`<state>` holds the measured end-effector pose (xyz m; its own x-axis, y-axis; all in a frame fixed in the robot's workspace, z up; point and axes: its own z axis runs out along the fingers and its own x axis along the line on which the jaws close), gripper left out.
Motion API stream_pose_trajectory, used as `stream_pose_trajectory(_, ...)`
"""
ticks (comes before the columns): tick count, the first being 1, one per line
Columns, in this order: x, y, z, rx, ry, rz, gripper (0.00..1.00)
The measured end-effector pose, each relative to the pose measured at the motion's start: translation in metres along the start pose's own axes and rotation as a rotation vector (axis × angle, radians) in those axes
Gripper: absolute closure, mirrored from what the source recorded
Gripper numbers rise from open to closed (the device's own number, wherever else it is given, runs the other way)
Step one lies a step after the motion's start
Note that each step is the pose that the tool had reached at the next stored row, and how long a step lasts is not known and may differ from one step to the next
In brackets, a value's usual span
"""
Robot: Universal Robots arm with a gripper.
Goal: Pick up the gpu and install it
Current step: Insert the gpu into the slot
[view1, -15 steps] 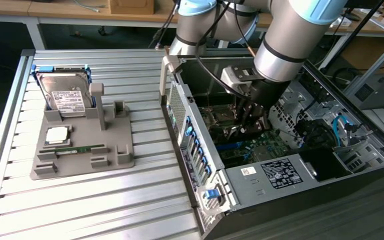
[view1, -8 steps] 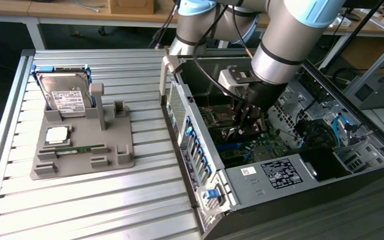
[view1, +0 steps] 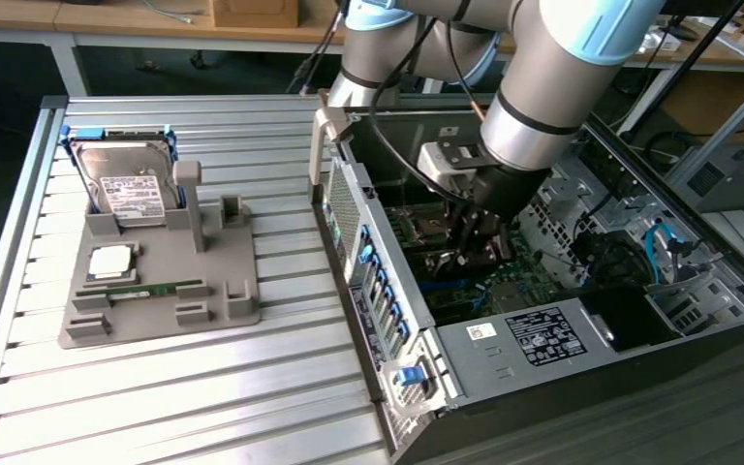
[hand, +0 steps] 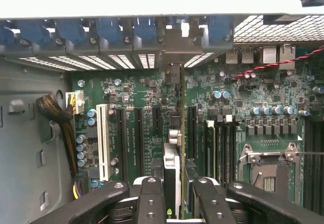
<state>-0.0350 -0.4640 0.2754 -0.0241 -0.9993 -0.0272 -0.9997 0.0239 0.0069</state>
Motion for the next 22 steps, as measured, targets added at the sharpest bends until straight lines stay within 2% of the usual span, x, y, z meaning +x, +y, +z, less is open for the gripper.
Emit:
stream_pose_trajectory(12,0.0,0.0045,0.008,0.0001,0.0,0.0,0.73)
stream_pose_trajectory(22,0.0,0.0051,0.0129,0.0001,0.0001,0.0,0.73)
